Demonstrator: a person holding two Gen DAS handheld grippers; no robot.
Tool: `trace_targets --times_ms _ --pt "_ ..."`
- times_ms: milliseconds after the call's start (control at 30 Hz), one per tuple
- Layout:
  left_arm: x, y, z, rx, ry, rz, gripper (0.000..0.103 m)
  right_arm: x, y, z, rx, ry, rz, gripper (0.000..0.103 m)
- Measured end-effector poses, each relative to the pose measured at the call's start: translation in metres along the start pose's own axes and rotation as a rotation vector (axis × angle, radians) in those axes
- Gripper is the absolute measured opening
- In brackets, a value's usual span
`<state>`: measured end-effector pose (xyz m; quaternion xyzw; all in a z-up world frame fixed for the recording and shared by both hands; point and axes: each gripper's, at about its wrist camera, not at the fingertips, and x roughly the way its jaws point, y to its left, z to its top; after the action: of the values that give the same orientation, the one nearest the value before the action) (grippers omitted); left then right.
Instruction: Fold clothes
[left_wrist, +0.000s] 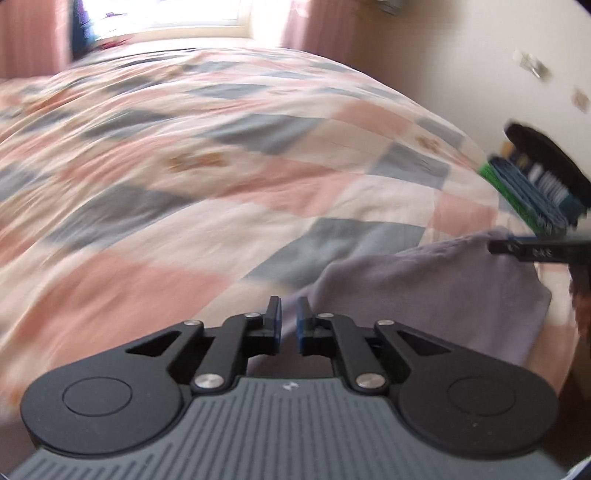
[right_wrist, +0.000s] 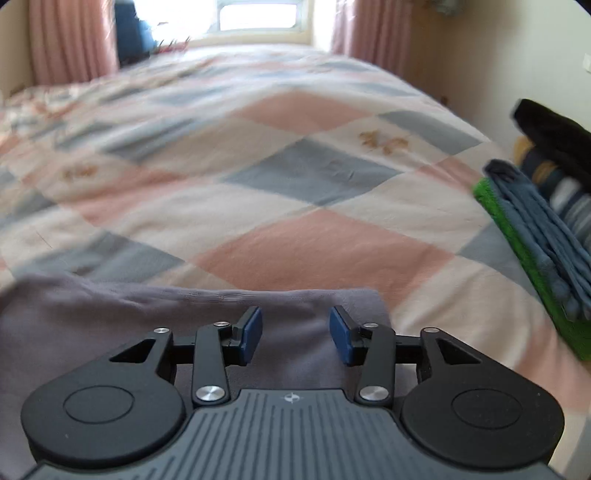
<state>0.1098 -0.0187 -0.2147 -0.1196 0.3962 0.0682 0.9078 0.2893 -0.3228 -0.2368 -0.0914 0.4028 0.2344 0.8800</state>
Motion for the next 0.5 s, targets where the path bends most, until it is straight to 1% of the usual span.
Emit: trace_targets --times_ms 67,100,167,233,267,300,333,400,433,467,500 --pt "-0.029 0.031 -0.022 -0.034 0.018 0.08 0.007 -0.018 0.012 -0.014 0.016 0.004 0.02 0.051" --pt "-0.042 0.05 -0.035 -0.054 0.035 0.129 0.007 -0.022 0.018 -0.024 0.003 0.022 0.008 0.052" --pt "-0.064 0.091 -0.061 -0.1 0.073 0.235 0.007 -0.025 0.029 -0.045 -0.029 0.064 -0.025 0.055" --pt "-0.081 0.136 -0.085 -0.139 0.107 0.344 0.007 -0.021 0.03 -0.064 -0.028 0.127 -0.078 0.055" --pt "-0.086 0.158 -0.093 -0.143 0.12 0.394 0.007 -0.02 0.029 -0.071 -0.021 0.133 -0.103 0.059" --pt "-0.089 0.18 -0.101 -0.148 0.131 0.444 0.007 -0.021 0.028 -0.074 -0.013 0.131 -0.131 0.067" --pt "-0.094 0.203 -0.108 -0.166 0.132 0.477 0.007 -0.022 0.028 -0.074 -0.005 0.132 -0.162 0.069" --pt "-0.106 0.251 -0.12 -0.217 0.121 0.52 0.003 -0.027 0.033 -0.068 0.004 0.124 -0.218 0.069" --pt "-0.113 0.271 -0.124 -0.233 0.11 0.552 0.004 -0.032 0.039 -0.066 0.007 0.113 -0.233 0.068" --pt "-0.121 0.287 -0.125 -0.246 0.097 0.587 0.004 -0.039 0.049 -0.063 0.003 0.095 -0.231 0.068" --pt "-0.13 0.299 -0.124 -0.27 0.081 0.607 0.004 -0.047 0.06 -0.061 -0.003 0.074 -0.223 0.068"
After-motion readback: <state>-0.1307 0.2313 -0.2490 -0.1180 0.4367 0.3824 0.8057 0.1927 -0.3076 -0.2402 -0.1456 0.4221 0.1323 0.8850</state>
